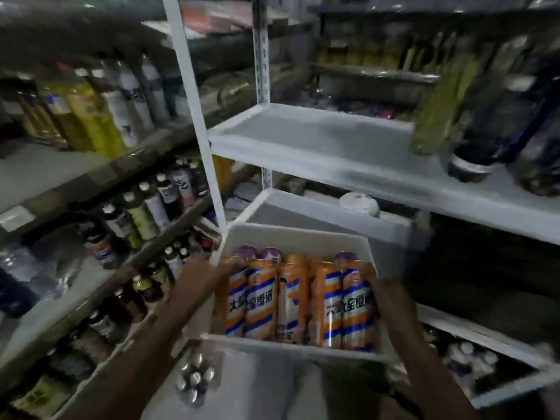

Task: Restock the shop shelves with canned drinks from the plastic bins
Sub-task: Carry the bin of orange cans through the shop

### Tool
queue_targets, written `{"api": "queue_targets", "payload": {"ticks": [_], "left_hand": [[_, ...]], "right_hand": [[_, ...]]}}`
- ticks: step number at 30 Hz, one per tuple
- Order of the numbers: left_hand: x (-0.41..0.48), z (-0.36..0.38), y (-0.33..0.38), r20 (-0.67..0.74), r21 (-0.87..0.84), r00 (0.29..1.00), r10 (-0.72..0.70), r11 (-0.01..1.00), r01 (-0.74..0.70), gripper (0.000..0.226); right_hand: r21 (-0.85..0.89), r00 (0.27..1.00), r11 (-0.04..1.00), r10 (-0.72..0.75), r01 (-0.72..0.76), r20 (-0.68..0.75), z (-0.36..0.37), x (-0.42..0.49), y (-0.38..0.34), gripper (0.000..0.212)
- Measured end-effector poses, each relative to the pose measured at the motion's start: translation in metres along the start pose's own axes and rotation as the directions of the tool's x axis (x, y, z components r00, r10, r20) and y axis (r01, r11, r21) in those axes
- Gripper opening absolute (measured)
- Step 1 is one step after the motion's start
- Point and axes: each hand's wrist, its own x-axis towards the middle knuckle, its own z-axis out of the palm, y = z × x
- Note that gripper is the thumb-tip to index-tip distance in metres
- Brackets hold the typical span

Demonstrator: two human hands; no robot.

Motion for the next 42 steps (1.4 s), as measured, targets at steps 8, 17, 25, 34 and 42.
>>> {"api": "queue_targets", "payload": {"ticks": [8, 17, 25, 34, 42], "left_hand": [[0.165, 0.008, -0.006, 0.2, 0.094, 0.976, 0.089, 0.99, -0.109, 0.084], [0.261, 0.051, 0.031, 0.295, 0.058, 0.939, 0.175, 0.978, -0.2, 0.048], [0.345, 0.08, 0.03, 0.363, 0.07, 0.926, 0.101, 0.988, -0.135, 0.079], [0.327, 0.072, 0.053, 0.238, -0.068, 0.947, 0.214, 0.977, -0.204, 0.089], [0.263, 0.044, 0.082, 0.321, -0.243, 0.89, 0.325, 0.936, -0.254, 0.027]], "right_hand": [[-0.113, 0.983, 0.988, 0.089, -0.108, -0.161, 0.065, 0.045, -0.029, 0.107], [-0.105, 0.961, 0.977, 0.159, -0.186, -0.227, 0.107, 0.129, -0.046, 0.082], [-0.105, 0.932, 0.955, 0.241, -0.277, -0.271, 0.141, 0.202, -0.058, 0.078], [-0.201, 0.95, 0.942, 0.225, -0.269, -0.219, 0.138, 0.19, -0.079, 0.083], [-0.017, 0.938, 1.0, -0.008, 0.002, -0.346, 0.122, 0.114, -0.135, 0.076]]}}
